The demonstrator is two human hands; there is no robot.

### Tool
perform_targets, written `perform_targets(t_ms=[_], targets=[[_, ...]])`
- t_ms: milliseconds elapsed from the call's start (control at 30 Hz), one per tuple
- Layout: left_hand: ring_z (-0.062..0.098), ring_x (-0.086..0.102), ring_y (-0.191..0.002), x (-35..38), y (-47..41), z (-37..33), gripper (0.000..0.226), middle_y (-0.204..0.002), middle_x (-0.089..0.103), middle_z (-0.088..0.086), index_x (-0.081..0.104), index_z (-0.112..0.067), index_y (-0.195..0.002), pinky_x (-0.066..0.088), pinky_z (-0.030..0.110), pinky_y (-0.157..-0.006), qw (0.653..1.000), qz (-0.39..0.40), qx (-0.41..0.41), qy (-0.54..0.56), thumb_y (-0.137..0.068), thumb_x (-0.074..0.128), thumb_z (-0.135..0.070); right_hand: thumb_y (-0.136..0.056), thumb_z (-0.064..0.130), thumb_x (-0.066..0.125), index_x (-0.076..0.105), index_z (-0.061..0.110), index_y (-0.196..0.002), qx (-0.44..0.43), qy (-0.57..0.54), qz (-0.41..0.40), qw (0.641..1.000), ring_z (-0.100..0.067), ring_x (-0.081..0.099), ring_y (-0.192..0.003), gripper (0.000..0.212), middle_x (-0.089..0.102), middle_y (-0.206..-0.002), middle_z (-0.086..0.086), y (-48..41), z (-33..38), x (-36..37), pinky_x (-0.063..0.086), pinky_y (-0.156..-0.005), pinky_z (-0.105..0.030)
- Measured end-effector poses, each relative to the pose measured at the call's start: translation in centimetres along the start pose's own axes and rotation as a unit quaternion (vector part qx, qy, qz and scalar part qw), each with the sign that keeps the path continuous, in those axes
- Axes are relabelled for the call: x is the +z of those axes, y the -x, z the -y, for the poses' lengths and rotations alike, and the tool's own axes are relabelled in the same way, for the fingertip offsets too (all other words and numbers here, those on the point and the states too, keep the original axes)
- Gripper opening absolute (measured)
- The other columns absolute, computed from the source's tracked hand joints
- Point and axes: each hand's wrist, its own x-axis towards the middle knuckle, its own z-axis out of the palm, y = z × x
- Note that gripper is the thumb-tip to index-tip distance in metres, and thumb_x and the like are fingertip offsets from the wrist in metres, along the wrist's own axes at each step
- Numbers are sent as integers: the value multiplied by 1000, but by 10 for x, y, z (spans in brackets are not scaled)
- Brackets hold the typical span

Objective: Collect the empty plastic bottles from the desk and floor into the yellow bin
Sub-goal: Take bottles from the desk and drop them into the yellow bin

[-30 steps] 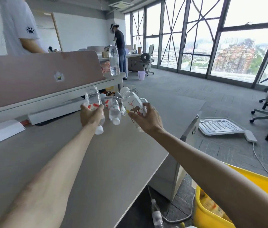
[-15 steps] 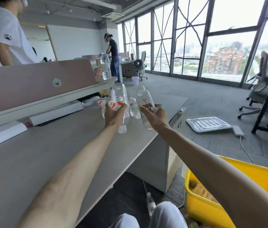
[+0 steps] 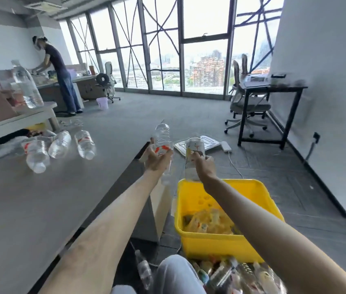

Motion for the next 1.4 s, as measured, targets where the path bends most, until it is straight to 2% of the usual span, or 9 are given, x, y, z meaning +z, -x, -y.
perform_targets(t_ms=[100, 267, 400, 600, 800, 1033, 1133, 1267, 1400], targets=[[26, 60, -110, 40, 5, 14, 93, -130, 55, 0, 32, -28, -143, 53, 47, -94, 999, 39, -12, -4, -64, 70, -60, -89, 40, 51, 49, 2, -121, 53, -5, -9, 999, -26, 58, -83, 50, 60, -104, -15, -16, -26, -38, 44, -61, -31], [26, 64, -106, 91, -9, 49, 97, -129, 59, 2, 38, -29, -137, 55, 49, -90, 995, 80, -59, 18, -56, 71, -71, -93, 44, 45, 46, 4, -129, 96, 5, -61, 993, -30, 59, -94, 54, 60, -119, -17, -39, -53, -76, 44, -62, -31], [27, 64, -105, 117, -23, 66, 98, -122, 61, 6, 41, -26, -135, 53, 48, -92, 992, 97, -84, 7, -52, 68, -71, -82, 54, 46, 42, 11, -137, 127, 13, -80, 989, -36, 62, -102, 70, 59, -124, -17, -60, -62, -89, 56, -80, -45], [26, 58, -112, 127, -28, 64, 78, -126, 56, 5, 41, -18, -137, 49, 39, -96, 990, 98, -102, -23, -77, 65, -62, -96, 41, 49, 20, 13, -154, 137, 138, -98, 976, -38, 32, -140, 70, 27, -157, -15, -85, -70, -108, 33, -110, -50], [29, 58, -110, 146, -45, 97, 89, -128, 57, 10, 41, -18, -138, 47, 49, -99, 978, 128, -164, -20, -64, 58, -64, -98, 30, 51, 36, 10, -146, 146, 148, -68, 976, -34, 45, -129, 54, 44, -145, -15, -92, -90, -129, 42, -106, -50], [32, 49, -119, 178, -23, 119, 68, -141, 43, 16, 20, -14, -149, 42, 44, -96, 951, 201, -231, -33, -94, 55, -35, -98, 32, 51, 38, 13, -144, 155, 166, -72, 971, -33, 48, -129, 52, 48, -143, -13, -90, -106, -155, 43, -106, -51], [28, 53, -110, 196, -25, 119, 70, -141, 45, 16, 20, -12, -149, 46, 40, -88, 952, 212, -216, -43, -93, 59, -30, -99, 31, 50, 41, 14, -142, 152, 170, -82, 970, -31, 50, -125, 47, 51, -138, -12, -91, -106, -166, 45, -104, -50], [33, 45, -130, 224, -42, 98, 76, -148, 39, 14, 24, -17, -150, 40, 46, -106, 961, 200, -159, -100, -90, 61, -43, -100, 30, 46, 52, 12, -132, 133, 171, -93, 972, -27, 54, -117, 37, 57, -128, -9, -91, -101, -180, 48, -101, -47], [35, 30, -141, 245, -47, 84, 66, -156, 25, 14, 21, -12, -153, 32, 45, -110, 930, 235, -119, -255, -99, 44, -42, -102, 30, 44, 56, 13, -126, 125, 178, -100, 971, -25, 55, -112, 32, 59, -119, -7, -89, -97, -190, 49, -99, -45]])
